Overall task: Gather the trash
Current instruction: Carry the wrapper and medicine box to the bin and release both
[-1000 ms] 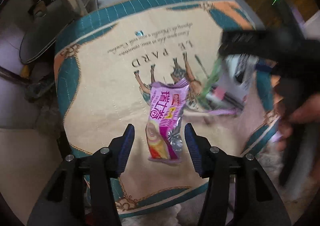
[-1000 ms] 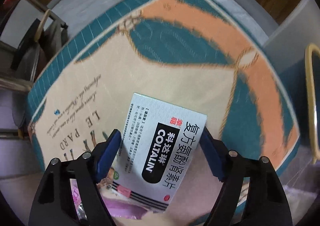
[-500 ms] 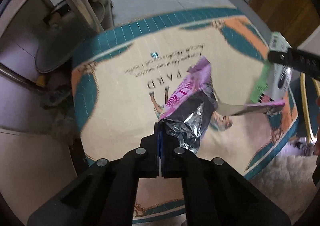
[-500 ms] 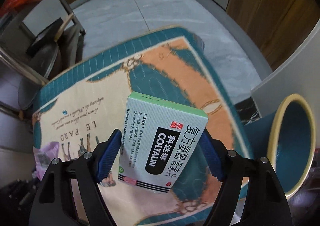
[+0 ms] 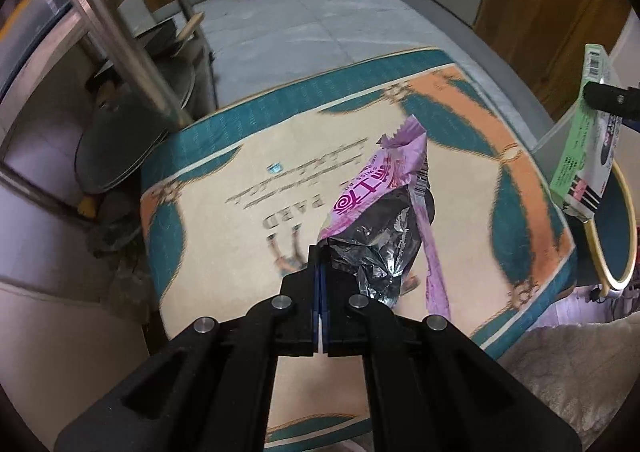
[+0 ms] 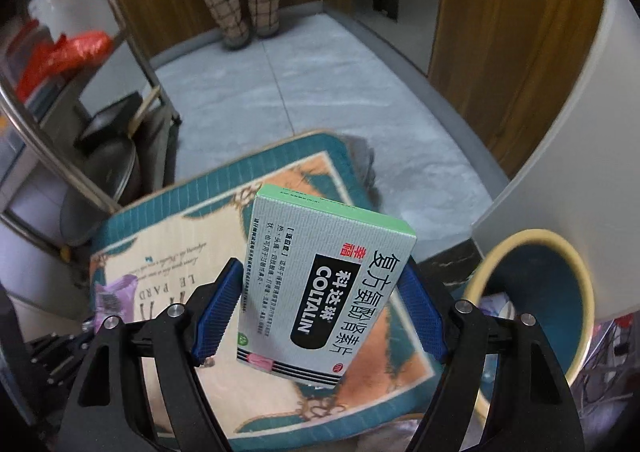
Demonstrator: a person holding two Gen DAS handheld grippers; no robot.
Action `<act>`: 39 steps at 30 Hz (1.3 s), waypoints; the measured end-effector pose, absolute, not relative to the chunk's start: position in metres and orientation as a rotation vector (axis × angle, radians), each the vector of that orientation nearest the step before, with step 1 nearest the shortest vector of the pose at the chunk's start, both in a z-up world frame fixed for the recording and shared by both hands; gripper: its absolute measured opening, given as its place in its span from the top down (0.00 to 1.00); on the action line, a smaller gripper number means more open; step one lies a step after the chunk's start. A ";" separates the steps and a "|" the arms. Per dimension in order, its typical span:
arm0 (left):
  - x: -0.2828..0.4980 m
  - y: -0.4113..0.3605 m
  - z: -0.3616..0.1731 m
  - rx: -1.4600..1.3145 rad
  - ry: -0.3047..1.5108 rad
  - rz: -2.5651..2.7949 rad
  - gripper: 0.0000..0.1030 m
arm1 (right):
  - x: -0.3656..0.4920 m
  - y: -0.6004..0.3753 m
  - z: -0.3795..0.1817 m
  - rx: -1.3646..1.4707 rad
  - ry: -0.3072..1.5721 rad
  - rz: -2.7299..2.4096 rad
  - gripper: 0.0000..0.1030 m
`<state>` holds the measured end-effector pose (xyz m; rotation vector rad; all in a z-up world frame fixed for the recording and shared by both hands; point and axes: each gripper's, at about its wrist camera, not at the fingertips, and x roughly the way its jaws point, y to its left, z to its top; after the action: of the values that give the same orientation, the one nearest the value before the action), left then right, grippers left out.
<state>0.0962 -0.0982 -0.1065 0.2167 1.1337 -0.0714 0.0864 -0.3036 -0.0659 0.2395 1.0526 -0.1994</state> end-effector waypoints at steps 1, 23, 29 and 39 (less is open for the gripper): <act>0.097 -0.104 -0.105 0.219 1.127 -0.084 1.00 | 0.081 -0.310 -0.061 0.246 1.039 -0.208 0.24; 0.075 -0.372 -0.103 0.339 0.968 -0.638 1.00 | -0.063 -0.509 -0.048 0.304 1.051 -0.469 0.24; 0.067 -0.426 -0.123 0.388 0.986 -0.727 1.00 | -0.062 -0.515 -0.072 0.228 1.129 -0.472 0.24; 0.060 -0.446 -0.135 0.412 0.993 -0.716 0.68 | -0.069 -0.519 -0.072 0.178 1.120 -0.456 0.16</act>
<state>0.0601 -0.4455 -0.1354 0.4119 0.9928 -0.7163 -0.0686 -0.5193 -0.0715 0.1782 1.1205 -0.4560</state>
